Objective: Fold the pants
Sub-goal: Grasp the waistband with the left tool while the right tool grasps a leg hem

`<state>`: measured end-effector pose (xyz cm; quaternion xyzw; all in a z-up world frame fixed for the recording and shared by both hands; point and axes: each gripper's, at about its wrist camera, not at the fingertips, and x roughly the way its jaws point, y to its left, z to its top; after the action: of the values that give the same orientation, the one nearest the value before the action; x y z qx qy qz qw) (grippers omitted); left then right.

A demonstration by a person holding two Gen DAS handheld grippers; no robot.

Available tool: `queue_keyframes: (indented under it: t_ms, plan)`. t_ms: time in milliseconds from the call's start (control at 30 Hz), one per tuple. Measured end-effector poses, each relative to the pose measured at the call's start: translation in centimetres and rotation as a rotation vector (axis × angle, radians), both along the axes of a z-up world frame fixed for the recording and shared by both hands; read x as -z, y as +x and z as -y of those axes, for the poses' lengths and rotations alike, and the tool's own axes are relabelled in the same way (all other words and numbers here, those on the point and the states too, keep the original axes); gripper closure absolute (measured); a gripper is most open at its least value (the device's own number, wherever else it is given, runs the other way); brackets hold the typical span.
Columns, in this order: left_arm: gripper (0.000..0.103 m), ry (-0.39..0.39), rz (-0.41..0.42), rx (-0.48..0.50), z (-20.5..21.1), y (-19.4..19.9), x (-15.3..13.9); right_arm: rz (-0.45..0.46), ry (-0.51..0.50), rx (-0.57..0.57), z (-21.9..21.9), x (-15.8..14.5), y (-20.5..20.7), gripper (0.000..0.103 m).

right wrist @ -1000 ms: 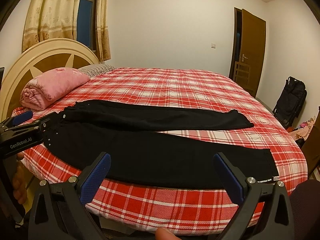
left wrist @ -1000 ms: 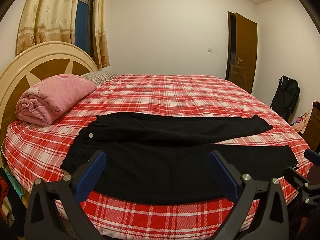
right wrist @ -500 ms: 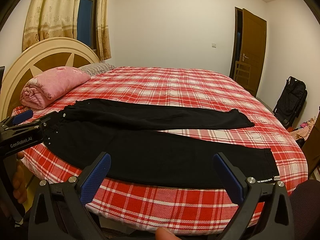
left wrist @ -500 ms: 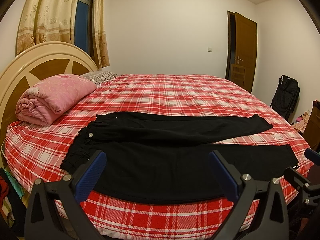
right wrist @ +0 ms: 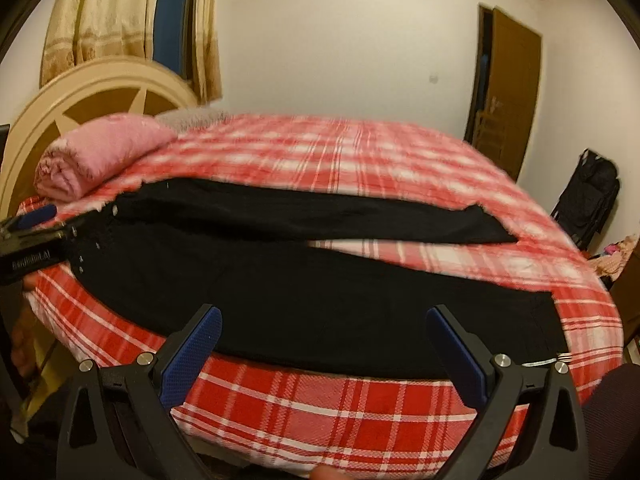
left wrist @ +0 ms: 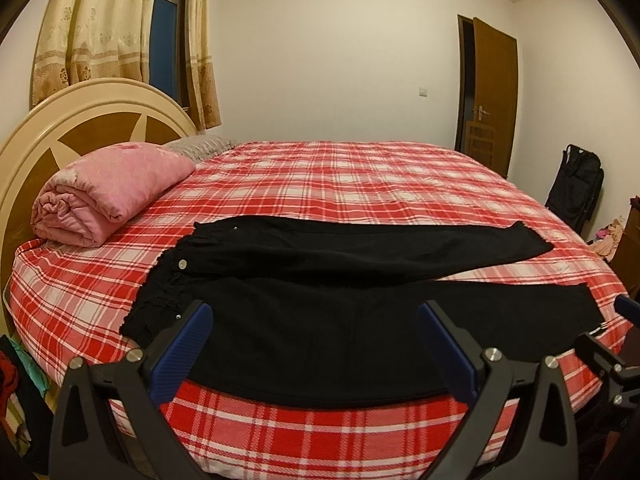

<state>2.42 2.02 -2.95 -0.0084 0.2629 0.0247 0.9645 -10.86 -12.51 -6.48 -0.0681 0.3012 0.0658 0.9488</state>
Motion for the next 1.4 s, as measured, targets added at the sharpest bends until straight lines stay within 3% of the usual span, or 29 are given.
queue_keyframes:
  t_ms: [200,400,533,667,933,1100,1400]
  plan:
    - [0.000,0.089,-0.069,-0.019,-3.5,5.1,3.0,-0.095,-0.028,0.074,3.3,3.1,6.6,0.001]
    - [0.000,0.199,-0.199,-0.167,-12.5,14.3,5.3,-0.145,-0.007,0.171,8.3,4.3,13.4,0.002]
    - [0.000,0.206,-0.250,-0.220,-17.1,19.8,6.2,-0.195,0.019,0.214,11.3,4.5,18.3,0.014]
    - [0.000,0.190,-0.306,-0.219,-19.4,24.2,6.9,-0.211,0.023,0.285,14.6,4.0,22.5,0.015]
    - [0.000,0.037,-0.420,-0.147,-22.5,32.6,9.3,-0.225,0.059,0.402,21.6,3.4,29.6,0.015]
    - [0.002,0.014,-0.479,-0.121,-22.6,34.7,11.3,-0.234,0.123,0.485,26.8,3.2,33.7,0.016]
    - [0.013,-0.016,-0.547,-0.053,-22.9,36.1,12.5,-0.254,0.103,0.533,32.1,4.0,40.8,0.019]
